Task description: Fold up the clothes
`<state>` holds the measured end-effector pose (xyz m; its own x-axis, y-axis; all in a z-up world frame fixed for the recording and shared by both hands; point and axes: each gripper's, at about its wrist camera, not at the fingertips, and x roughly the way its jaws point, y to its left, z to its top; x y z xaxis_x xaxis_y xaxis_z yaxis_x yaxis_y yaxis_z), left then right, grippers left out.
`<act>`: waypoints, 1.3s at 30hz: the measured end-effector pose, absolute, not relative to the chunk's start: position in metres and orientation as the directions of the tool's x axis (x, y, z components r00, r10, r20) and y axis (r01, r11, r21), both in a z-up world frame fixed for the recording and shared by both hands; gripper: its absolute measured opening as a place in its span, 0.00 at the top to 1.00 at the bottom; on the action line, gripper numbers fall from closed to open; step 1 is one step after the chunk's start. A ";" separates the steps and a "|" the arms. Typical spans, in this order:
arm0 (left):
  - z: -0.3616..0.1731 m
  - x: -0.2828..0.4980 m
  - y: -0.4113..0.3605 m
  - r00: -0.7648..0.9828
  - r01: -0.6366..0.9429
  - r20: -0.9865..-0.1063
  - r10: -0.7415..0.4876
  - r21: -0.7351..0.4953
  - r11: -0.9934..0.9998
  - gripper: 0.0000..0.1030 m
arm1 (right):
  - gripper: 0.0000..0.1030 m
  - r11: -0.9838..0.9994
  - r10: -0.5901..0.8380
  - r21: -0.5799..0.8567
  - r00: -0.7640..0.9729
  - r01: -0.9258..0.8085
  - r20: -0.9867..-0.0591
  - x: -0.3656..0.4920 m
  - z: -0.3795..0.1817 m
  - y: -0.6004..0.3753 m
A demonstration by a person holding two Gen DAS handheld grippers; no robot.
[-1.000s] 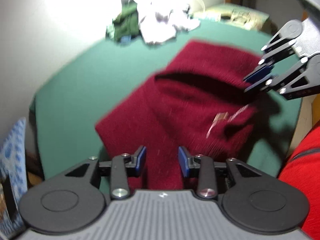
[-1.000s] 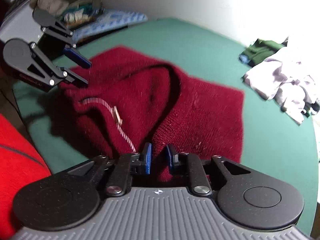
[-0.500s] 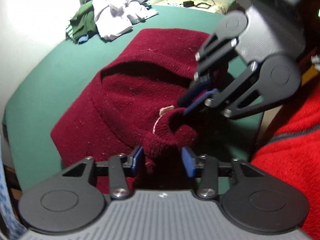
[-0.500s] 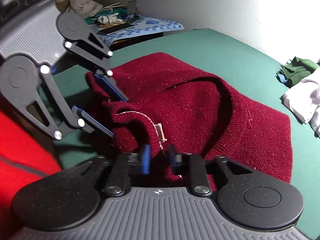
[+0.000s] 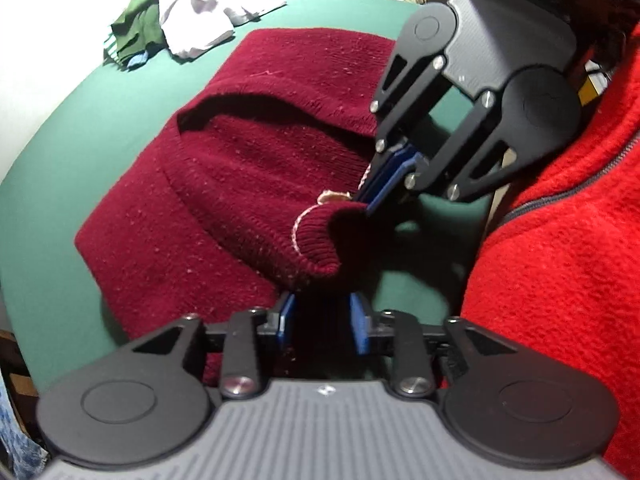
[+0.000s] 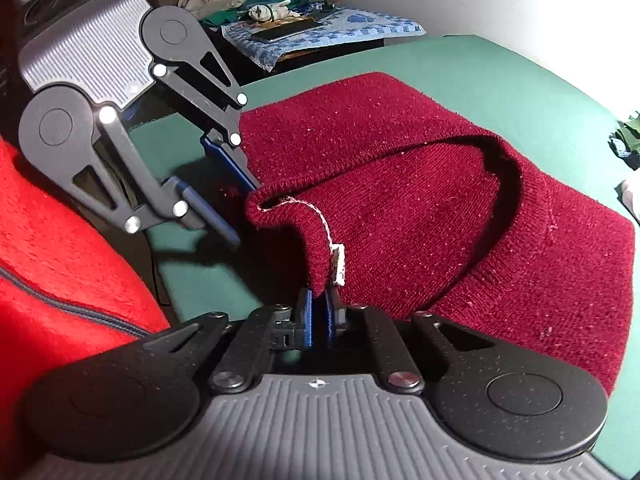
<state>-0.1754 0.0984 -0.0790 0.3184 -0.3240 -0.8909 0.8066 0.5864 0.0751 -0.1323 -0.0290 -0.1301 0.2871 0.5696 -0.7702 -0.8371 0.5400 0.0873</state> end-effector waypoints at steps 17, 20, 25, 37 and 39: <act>-0.075 -0.133 0.112 0.375 0.639 -0.862 -0.341 -0.026 0.769 0.54 | 0.76 0.879 0.359 0.046 0.596 -0.474 -0.718 -0.100 -0.123 -0.114; -0.077 -0.136 0.116 0.349 0.614 -0.861 -0.369 -0.087 0.784 0.53 | 0.71 0.873 0.350 0.036 0.572 -0.487 -0.742 -0.109 -0.128 -0.116; -0.069 -0.138 0.111 0.374 0.630 -0.862 -0.343 -0.035 0.776 0.51 | 0.70 0.839 0.340 -0.039 0.580 -0.543 -0.740 -0.114 -0.132 -0.111; -0.061 -0.068 0.106 0.555 0.472 -0.787 -0.269 0.032 0.881 0.44 | 0.75 0.895 0.320 -0.046 0.709 -0.444 -0.629 -0.017 -0.129 -0.102; -0.072 -0.068 0.104 0.547 0.472 -0.799 -0.251 0.047 0.880 0.42 | 0.74 0.893 0.311 -0.046 0.687 -0.448 -0.656 -0.013 -0.136 -0.101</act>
